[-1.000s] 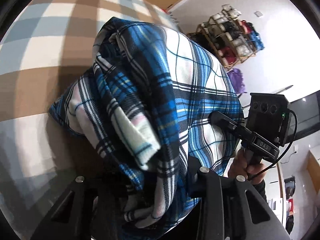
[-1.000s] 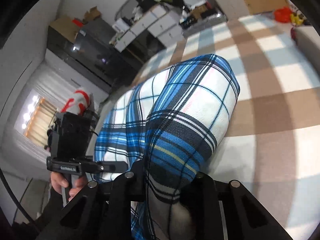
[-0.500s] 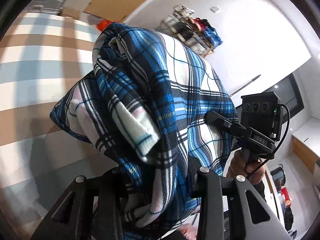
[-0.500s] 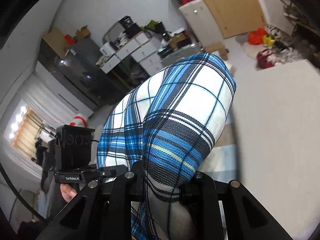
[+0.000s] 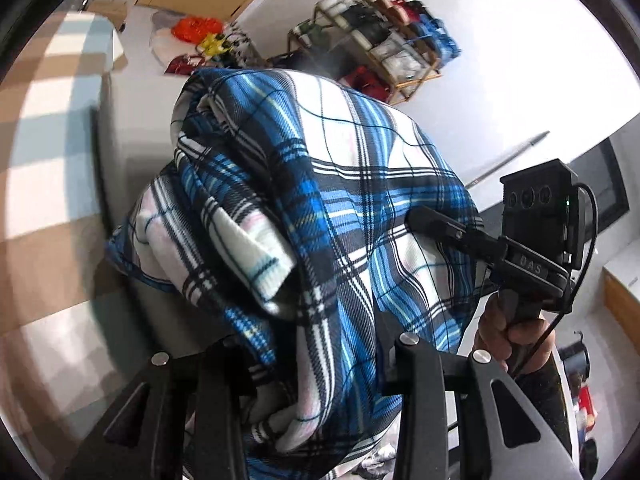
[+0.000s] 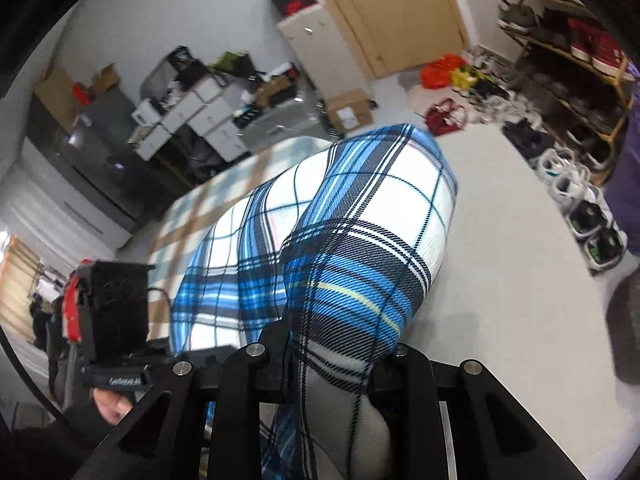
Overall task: Fold large clothes
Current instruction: 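Carry the shirt bundle with both grippers and lower it onto the grey box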
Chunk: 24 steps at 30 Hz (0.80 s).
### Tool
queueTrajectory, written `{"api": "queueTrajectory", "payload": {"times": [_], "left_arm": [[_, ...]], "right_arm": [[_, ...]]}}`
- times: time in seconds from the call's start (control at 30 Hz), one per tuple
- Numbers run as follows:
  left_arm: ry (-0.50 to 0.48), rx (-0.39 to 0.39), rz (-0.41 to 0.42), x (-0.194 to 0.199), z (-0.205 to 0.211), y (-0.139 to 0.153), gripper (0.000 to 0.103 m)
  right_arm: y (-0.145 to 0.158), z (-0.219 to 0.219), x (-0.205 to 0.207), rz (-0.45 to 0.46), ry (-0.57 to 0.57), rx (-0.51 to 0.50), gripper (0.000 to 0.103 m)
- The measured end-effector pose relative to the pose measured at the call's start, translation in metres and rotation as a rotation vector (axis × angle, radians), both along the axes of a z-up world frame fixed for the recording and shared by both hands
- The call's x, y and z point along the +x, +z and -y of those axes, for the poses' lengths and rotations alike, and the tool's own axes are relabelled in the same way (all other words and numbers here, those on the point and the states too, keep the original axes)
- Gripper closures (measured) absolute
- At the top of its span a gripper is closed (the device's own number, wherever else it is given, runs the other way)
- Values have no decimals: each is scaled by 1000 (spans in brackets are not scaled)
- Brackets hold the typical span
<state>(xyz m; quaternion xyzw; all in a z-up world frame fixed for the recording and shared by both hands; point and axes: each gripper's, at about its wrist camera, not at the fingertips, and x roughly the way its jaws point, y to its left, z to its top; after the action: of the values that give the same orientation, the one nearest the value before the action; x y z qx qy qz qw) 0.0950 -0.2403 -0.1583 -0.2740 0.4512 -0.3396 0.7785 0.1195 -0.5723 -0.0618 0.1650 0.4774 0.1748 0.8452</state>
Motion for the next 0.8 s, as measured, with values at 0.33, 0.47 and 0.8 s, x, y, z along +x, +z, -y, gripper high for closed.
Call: {"api": "queueTrajectory", "payload": {"times": [0.33, 0.47, 0.8], "left_arm": [[-12, 126, 61, -14, -6, 11, 63], [58, 231, 169, -43, -26, 37, 58], [-59, 216, 252, -29, 13, 96, 57]], "right_arm": [[-21, 31, -1, -83, -39, -231, 33], [15, 22, -44, 66, -118, -444, 32], [-17, -53, -90, 72, 64, -349, 23]]}}
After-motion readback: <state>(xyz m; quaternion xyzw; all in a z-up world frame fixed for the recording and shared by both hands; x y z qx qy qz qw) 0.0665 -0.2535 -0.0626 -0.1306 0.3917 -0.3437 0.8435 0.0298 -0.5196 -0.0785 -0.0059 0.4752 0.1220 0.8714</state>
